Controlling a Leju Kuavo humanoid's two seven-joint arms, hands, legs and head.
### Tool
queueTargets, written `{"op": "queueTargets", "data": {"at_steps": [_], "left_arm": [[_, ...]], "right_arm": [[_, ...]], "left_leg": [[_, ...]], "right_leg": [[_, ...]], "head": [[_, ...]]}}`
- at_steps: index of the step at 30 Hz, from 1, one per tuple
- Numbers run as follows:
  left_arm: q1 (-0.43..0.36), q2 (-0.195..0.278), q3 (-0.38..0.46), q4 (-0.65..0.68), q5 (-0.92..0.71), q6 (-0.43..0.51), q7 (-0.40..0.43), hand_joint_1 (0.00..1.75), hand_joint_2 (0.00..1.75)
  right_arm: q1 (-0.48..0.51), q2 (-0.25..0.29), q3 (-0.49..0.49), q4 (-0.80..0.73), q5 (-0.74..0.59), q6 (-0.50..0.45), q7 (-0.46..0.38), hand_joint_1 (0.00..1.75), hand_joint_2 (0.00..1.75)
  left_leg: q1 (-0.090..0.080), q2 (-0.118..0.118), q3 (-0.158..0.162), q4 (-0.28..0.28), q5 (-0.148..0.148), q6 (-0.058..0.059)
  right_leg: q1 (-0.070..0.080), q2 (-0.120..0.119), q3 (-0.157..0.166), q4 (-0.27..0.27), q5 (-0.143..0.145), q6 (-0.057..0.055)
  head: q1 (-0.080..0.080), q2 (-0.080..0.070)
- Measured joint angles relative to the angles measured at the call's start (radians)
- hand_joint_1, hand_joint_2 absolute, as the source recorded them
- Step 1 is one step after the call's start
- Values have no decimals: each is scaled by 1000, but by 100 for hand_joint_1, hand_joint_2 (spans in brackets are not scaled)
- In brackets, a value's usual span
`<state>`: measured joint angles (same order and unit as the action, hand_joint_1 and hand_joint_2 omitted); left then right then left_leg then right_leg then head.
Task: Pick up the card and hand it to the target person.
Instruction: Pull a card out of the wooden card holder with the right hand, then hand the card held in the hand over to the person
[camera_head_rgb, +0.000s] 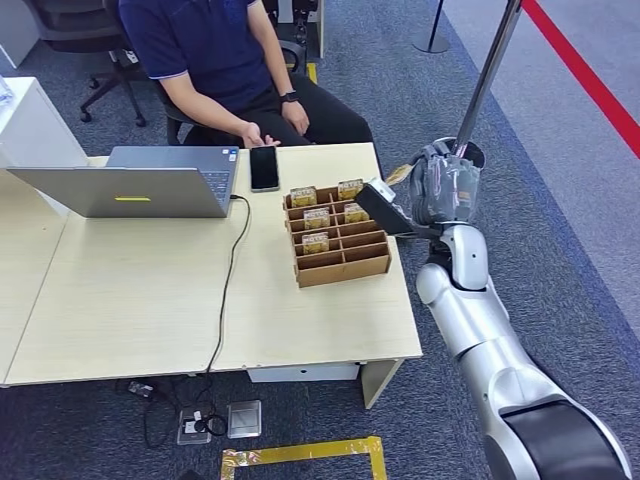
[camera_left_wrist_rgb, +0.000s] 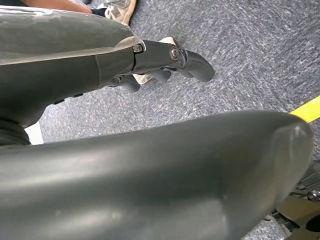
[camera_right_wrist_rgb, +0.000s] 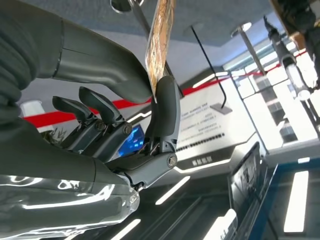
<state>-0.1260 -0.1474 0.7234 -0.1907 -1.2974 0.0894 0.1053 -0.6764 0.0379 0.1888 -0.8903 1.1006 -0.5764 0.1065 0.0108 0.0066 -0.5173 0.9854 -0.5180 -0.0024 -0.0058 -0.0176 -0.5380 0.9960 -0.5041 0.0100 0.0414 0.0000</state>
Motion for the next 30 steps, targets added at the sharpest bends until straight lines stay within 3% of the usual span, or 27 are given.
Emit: {"op": "queueTargets", "data": {"at_steps": [18,23,30], "left_arm": [[-55,-15,-31,0,-22,-39,29,0,0],[-73,-25,-49,0,-32,-39,30,0,0],[-81,-43,-65,0,-34,-24,28,0,0]], "right_arm": [[-65,26,-29,-18,67,-39,41,175,175],[-186,49,-29,103,170,-56,112,175,175],[-290,81,-31,268,209,-102,149,175,175]], "left_leg": [[0,0,-1,0,0,0],[0,0,0,0,1,0],[0,0,-1,0,1,-1]], "right_leg": [[0,0,0,1,0,0],[0,0,0,1,1,0],[0,0,0,1,1,0]], "head": [[0,0],[0,0],[0,0]]}}
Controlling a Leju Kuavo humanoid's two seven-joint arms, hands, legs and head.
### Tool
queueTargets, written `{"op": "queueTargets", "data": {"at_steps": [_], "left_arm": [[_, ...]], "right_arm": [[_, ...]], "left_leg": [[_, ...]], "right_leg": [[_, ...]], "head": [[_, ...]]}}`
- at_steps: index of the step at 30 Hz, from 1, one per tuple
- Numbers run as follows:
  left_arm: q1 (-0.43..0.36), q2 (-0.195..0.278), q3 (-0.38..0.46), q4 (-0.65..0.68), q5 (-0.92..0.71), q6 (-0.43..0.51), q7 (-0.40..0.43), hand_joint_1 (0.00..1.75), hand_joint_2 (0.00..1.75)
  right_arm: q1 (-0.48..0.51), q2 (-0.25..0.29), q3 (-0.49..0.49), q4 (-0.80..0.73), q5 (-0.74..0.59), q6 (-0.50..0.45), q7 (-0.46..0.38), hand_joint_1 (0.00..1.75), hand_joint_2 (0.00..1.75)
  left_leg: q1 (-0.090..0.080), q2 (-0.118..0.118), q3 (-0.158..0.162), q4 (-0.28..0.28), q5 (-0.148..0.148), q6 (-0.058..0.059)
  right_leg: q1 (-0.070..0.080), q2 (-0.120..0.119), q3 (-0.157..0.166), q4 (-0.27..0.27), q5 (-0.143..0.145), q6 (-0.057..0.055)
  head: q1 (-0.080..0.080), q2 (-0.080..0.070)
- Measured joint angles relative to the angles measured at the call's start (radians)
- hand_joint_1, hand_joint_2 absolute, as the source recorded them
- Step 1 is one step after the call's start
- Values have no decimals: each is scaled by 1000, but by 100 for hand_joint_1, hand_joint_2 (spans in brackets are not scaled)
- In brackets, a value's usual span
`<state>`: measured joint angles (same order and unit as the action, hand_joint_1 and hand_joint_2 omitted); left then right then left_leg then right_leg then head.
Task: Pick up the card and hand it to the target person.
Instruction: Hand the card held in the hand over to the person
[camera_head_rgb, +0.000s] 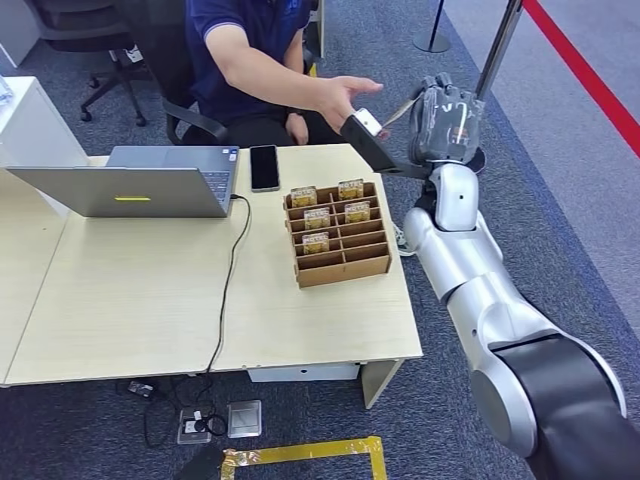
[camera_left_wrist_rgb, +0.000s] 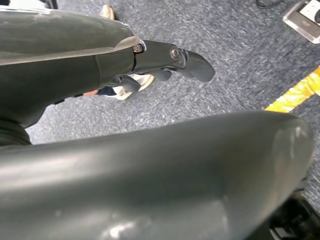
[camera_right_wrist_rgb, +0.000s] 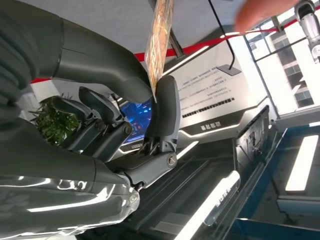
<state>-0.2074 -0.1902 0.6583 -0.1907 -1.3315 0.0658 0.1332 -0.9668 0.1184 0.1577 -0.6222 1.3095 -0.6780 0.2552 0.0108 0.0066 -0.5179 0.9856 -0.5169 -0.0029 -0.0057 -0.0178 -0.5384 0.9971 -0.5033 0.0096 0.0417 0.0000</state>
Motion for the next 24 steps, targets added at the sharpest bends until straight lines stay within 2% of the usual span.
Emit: {"op": "queueTargets", "data": {"at_steps": [11,15,24], "left_arm": [[21,-23,-18,0,-1,42,-2,0,0],[30,-23,-19,0,1,48,-2,0,0],[47,-26,-18,0,21,66,0,0,0]], "right_arm": [[-24,41,-66,74,35,-7,-18,175,175],[-33,57,-91,103,-12,-6,-55,2,175],[-49,79,-151,145,-94,-7,-117,0,175]], "left_leg": [[0,0,-1,0,0,0],[0,0,-1,0,0,0],[0,0,-1,0,0,0]], "right_leg": [[0,0,0,0,0,0],[0,0,-1,0,0,0],[0,0,-1,0,0,0]], "head": [[0,0],[0,0],[0,0]]}}
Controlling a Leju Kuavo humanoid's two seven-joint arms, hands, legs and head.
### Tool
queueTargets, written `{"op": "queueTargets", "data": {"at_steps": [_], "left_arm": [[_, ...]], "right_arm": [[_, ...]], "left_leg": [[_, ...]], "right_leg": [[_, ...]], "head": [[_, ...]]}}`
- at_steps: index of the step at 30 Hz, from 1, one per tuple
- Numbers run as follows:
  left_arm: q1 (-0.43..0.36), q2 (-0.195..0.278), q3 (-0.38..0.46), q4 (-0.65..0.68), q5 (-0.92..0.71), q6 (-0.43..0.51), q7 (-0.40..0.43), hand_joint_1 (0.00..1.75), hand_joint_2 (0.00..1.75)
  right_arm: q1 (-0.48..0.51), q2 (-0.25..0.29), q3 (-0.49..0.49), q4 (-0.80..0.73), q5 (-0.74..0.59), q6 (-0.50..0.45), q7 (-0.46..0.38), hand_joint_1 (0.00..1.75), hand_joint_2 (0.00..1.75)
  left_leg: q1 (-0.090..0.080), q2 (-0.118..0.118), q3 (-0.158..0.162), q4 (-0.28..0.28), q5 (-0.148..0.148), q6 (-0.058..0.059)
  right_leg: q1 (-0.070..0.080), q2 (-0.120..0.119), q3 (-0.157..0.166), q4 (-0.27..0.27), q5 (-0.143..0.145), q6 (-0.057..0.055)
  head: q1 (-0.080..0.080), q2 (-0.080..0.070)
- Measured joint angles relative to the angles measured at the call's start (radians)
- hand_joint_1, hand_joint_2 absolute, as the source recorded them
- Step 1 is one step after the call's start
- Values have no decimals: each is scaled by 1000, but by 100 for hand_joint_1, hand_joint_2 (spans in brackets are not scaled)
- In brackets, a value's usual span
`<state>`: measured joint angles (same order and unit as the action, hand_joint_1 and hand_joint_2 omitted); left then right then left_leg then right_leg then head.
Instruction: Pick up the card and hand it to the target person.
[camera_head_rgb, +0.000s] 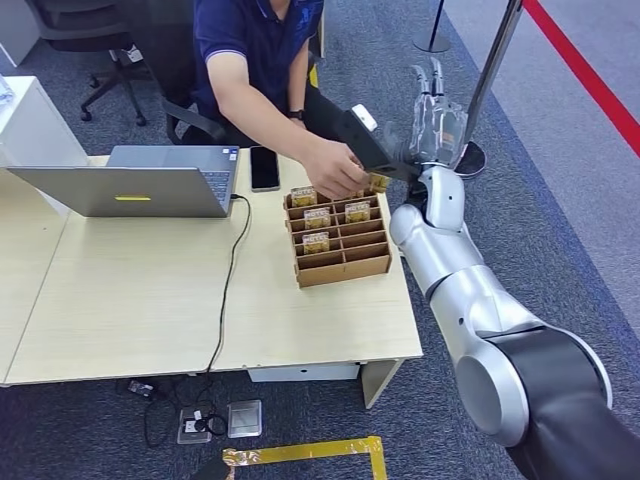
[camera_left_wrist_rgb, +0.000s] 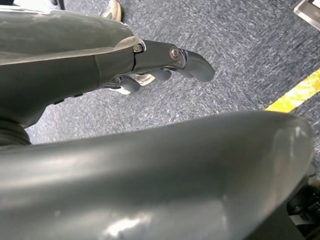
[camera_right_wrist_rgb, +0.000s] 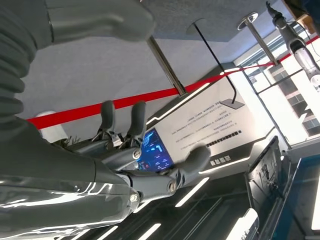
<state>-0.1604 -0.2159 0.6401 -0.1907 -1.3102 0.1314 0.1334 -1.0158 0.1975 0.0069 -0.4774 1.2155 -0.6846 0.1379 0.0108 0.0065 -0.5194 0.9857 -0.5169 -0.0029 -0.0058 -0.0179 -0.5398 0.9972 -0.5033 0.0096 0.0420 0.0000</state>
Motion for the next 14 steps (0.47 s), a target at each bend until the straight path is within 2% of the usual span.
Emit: {"op": "queueTargets", "data": {"at_steps": [3,6,8,10,14], "left_arm": [[5,-3,0,0,7,3,0,0,0],[10,-5,0,0,16,2,0,0,0],[14,-5,0,0,25,-2,-3,0,0],[19,-5,0,0,39,-11,-9,0,0],[29,-3,1,0,57,-22,-17,0,0]], "right_arm": [[10,0,-23,-17,-30,0,-30,0,175],[56,-7,-65,-87,-158,1,-147,0,175],[120,-17,-92,-172,-296,11,-256,0,175],[200,-31,-107,-277,-428,43,-325,0,175],[351,-59,-121,-475,-599,117,-370,0,175]], "left_leg": [[0,0,0,0,0,0],[0,0,1,0,0,0],[0,-1,0,0,0,0],[0,-1,0,0,0,0],[0,-1,-1,0,-1,0]], "right_leg": [[0,0,0,0,0,0],[0,0,0,0,0,0],[0,-1,0,0,0,0],[0,-1,0,-1,0,0],[0,0,-1,-2,0,0]], "head": [[0,0],[-1,0],[-1,0],[0,0],[1,0]]}}
